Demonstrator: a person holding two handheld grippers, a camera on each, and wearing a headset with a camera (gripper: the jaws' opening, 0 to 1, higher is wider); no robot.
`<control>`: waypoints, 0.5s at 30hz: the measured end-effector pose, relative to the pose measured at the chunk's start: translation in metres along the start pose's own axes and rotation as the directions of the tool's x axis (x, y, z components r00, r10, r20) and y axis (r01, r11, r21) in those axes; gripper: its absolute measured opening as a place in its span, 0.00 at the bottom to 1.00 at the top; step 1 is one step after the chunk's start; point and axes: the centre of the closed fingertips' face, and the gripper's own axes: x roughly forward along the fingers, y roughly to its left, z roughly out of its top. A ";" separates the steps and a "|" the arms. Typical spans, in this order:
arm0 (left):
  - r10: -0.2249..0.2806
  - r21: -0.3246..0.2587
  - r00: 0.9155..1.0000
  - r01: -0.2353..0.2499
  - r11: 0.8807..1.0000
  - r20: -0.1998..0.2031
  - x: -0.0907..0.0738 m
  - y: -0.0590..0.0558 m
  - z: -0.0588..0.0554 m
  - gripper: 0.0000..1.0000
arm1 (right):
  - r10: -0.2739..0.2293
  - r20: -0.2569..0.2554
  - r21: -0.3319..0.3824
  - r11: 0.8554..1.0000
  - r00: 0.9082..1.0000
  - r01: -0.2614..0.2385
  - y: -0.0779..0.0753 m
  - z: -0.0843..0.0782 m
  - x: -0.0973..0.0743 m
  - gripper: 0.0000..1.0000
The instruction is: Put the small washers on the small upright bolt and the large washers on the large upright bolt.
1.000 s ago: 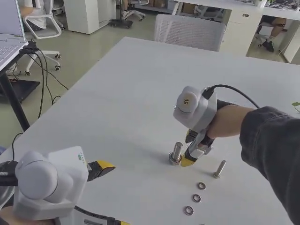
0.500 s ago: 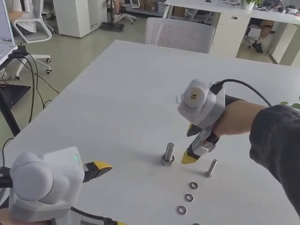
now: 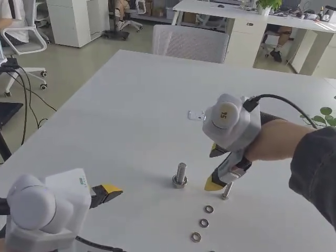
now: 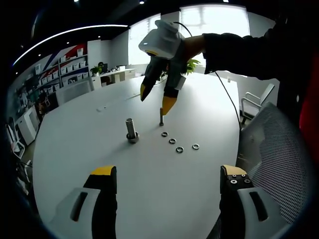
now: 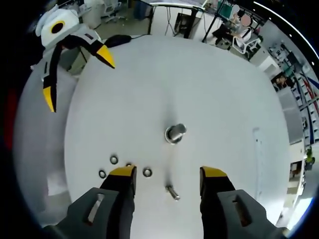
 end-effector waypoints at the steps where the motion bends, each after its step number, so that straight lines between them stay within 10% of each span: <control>1: 0.000 0.002 1.000 0.000 1.000 0.000 0.000 0.000 0.000 0.85 | -0.001 0.002 0.000 1.000 1.000 0.001 0.002 -0.001 -0.001 0.53; 15: -0.017 0.016 1.000 0.017 1.000 0.003 0.002 -0.006 0.004 0.85 | 0.020 0.024 0.016 1.000 0.999 -0.021 0.041 -0.012 -0.009 0.52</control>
